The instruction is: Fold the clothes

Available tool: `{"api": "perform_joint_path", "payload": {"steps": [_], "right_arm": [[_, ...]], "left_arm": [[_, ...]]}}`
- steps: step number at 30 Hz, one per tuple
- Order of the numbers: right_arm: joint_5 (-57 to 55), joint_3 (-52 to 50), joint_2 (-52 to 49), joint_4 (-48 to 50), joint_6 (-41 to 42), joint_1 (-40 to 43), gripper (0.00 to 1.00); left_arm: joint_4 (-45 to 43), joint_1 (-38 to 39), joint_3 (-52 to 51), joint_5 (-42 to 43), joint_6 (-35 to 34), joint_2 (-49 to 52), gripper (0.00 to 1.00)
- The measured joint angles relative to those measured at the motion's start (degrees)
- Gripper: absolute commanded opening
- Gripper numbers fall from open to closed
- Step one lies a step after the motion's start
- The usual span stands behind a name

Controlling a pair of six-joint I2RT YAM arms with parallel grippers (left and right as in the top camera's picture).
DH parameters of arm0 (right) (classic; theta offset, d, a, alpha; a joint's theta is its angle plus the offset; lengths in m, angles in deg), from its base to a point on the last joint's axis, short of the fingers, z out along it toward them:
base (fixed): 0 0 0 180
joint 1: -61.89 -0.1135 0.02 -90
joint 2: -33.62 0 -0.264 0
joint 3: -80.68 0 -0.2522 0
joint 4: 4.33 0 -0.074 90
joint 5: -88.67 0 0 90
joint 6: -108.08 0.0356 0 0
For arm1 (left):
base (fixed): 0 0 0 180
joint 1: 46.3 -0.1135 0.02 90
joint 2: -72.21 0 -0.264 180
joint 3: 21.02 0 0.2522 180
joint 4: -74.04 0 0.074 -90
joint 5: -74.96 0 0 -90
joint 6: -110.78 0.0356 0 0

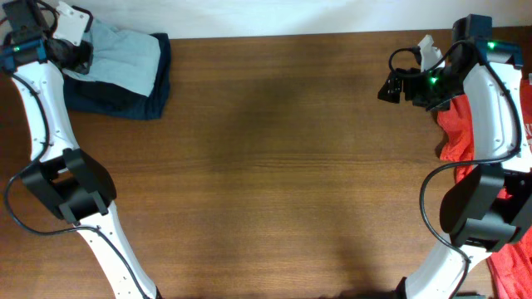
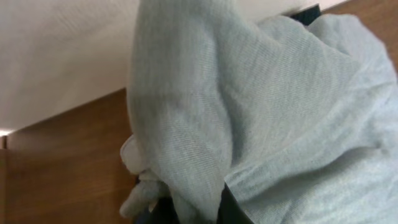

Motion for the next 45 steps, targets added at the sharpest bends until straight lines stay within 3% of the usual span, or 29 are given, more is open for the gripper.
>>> {"api": "perform_joint_path", "payload": {"steps": [1, 3, 5, 10, 13, 15, 16, 17, 19, 20, 26, 29, 40, 45], "right_arm": [[0.00, 0.00, 0.00, 0.00, 0.02, 0.00, 0.99], [0.00, 0.00, 0.00, 0.00, 0.00, 0.00, 0.99], [0.00, 0.00, 0.00, 0.00, 0.02, 0.00, 0.99], [0.00, 0.00, 0.00, 0.00, 0.02, 0.00, 0.99], [-0.02, 0.00, 0.00, 0.00, 0.02, 0.00, 0.99], [-0.02, 0.00, 0.00, 0.02, -0.02, 0.00, 0.99], [0.00, 0.00, 0.00, -0.02, 0.00, 0.00, 0.99], [-0.02, 0.00, 0.00, 0.00, 0.02, 0.00, 0.99], [0.00, 0.00, 0.00, 0.00, 0.02, 0.00, 0.99], [0.00, 0.00, 0.00, 0.00, 0.00, 0.00, 0.99], [-0.02, 0.00, 0.00, 0.00, 0.00, 0.00, 0.99], [-0.02, 0.00, 0.00, 0.00, 0.00, 0.00, 0.98], [-0.02, 0.00, 0.00, 0.00, -0.02, 0.00, 0.99], [-0.02, 0.00, 0.00, 0.00, 0.00, 0.00, 0.99]], "left_arm": [[-0.57, -0.04, -0.90, -0.07, 0.02, 0.00, 0.41], [-1.27, -0.26, -2.32, -1.09, -0.20, 0.02, 0.73], [-2.56, -0.76, -2.75, -2.93, -1.40, 0.09, 0.99], [-3.56, -3.80, -2.86, -5.70, -6.10, 0.09, 0.99], [-4.24, -5.20, -2.32, -6.21, -13.09, 0.09, 0.99], [-3.34, -5.31, -0.79, -4.70, -17.75, 0.09, 0.91], [-2.91, -5.25, 0.46, -3.04, -20.00, 0.07, 0.76], [-2.80, -5.20, 1.60, -0.96, -22.34, -0.13, 0.31], [-2.73, -4.98, 2.78, 5.60, -28.41, -1.66, 0.08], [-2.78, -4.94, 2.97, 8.00, -30.03, -2.21, 0.02], [-2.89, -4.83, 3.93, 23.85, -36.68, -3.02, 0.01], [-3.41, -4.70, 3.98, 26.58, -38.71, -1.77, 0.01], [-3.48, -4.90, 4.15, 24.72, -40.41, 12.57, 0.00], [-2.73, -5.84, 4.17, 23.26, -40.41, 14.23, 0.00]]}}
